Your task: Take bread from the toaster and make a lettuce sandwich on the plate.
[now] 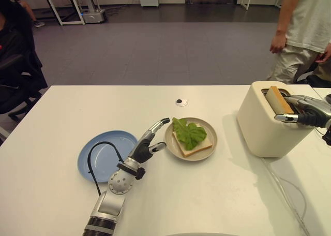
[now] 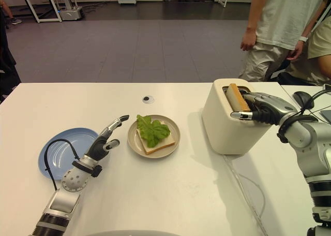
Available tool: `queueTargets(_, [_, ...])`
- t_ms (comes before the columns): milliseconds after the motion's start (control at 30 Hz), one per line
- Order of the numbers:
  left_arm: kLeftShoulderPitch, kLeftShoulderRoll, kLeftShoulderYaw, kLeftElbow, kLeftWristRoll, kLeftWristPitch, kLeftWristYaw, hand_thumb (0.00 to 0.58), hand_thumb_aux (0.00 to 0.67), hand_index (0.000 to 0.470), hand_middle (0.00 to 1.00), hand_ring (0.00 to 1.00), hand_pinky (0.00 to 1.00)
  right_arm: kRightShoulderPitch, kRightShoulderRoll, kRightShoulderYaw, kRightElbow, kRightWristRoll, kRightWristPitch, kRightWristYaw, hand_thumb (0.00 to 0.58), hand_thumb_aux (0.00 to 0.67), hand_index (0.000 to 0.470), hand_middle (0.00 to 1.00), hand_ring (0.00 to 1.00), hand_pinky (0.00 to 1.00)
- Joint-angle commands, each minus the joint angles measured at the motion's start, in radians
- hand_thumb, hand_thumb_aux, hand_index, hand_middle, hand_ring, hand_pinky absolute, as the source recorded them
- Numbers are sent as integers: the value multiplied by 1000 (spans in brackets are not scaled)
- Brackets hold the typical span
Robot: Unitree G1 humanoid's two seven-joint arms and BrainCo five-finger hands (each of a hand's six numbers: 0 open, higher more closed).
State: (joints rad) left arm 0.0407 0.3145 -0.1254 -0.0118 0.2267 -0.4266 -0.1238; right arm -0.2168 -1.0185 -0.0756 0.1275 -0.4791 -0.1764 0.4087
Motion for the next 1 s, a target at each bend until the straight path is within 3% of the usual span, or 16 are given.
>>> queueTargets(33, [14, 6, 3, 0, 14, 2, -5, 0, 0, 0, 0, 0, 0, -15, 44, 25, -41, 38, -24, 10, 470, 378, 265, 0, 0, 0])
queueTargets(133, [12, 6, 2, 4, 16, 2, -4, 0, 0, 0, 0, 0, 0, -36, 52, 19, -33, 34, -25, -17, 554, 528, 370, 0, 0, 0])
queueTargets(233, [10, 6, 1, 9, 19, 1, -5, 0, 0, 0, 0, 0, 0, -47, 52, 15, -23, 29, -27, -40, 576, 617, 433, 0, 0, 0])
queueTargets(300, [10, 6, 0, 13, 21, 0, -5, 0, 0, 0, 0, 0, 0, -54, 51, 14, -16, 28, -28, -51, 576, 615, 431, 0, 0, 0])
queueTargets(333, [11, 7, 1, 14, 21, -1, -5, 0, 0, 0, 0, 0, 0, -58, 51, 15, -12, 27, -27, -54, 580, 670, 470, 0, 0, 0])
queueTargets(500, [13, 9, 0, 19, 24, -2, -4, 0, 0, 0, 0, 0, 0, -110, 76, -27, -1, 78, -1, -83, 580, 670, 470, 0, 0, 0])
queueTargets(733, [13, 8, 2, 30, 28, -7, 4, 0, 0, 0, 0, 0, 0, -356, 115, -181, 52, 365, 46, -49, 580, 670, 470, 0, 0, 0])
queueTargets(1000, [-5, 8, 1, 61, 27, -22, 3, 0, 0, 0, 0, 0, 0, -371, 330, 5, -171, 468, 13, 29, 580, 670, 470, 0, 0, 0])
